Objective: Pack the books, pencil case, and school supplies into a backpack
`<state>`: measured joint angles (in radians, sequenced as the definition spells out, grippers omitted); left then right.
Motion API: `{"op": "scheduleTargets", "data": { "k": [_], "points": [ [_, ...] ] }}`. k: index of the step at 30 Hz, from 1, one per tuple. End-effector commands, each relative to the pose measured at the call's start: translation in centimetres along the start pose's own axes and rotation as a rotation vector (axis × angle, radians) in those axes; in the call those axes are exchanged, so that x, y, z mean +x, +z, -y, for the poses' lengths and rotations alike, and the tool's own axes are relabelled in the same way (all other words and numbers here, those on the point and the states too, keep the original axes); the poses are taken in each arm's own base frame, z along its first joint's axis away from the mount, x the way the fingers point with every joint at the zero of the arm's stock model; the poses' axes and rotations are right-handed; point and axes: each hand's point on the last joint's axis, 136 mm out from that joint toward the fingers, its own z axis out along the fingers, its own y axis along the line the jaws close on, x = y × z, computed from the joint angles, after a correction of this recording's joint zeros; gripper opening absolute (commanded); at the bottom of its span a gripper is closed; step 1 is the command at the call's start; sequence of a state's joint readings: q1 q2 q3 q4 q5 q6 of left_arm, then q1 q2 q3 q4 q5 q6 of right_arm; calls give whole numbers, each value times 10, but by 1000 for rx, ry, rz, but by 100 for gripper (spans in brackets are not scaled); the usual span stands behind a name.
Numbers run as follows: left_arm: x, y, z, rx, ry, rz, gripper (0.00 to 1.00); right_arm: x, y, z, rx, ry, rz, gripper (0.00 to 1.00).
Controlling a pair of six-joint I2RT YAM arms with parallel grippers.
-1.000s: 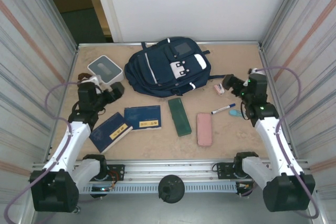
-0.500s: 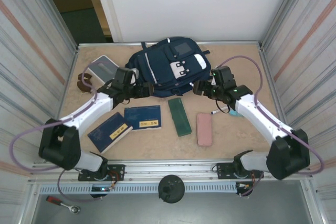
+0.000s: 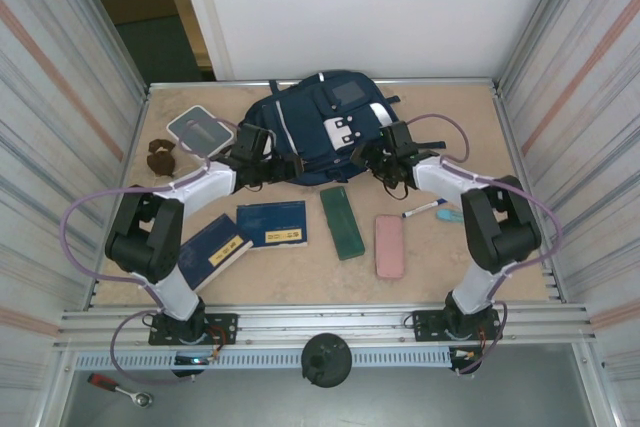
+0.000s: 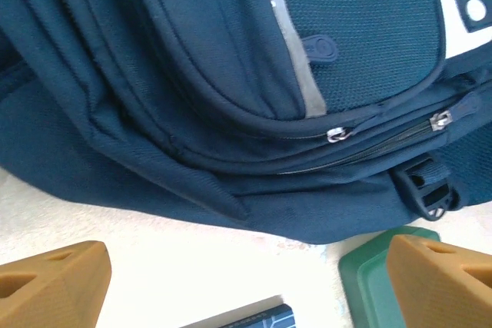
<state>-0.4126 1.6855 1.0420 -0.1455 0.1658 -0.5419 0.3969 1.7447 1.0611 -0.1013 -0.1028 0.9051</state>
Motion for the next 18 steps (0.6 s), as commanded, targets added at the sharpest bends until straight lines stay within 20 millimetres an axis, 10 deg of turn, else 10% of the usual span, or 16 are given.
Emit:
{"op": "scheduleTargets", "data": {
  "k": [1, 9, 18],
  "points": [
    [3, 4, 7, 63, -51, 12, 93, -18, 15, -20, -67, 93, 26, 71],
    [17, 14, 14, 97, -73, -24, 91, -20, 32, -24, -119, 176, 45, 11],
    [25, 15, 44, 149, -77, -28, 89, -47, -14, -73, -354, 278, 128, 0]
  ]
}}
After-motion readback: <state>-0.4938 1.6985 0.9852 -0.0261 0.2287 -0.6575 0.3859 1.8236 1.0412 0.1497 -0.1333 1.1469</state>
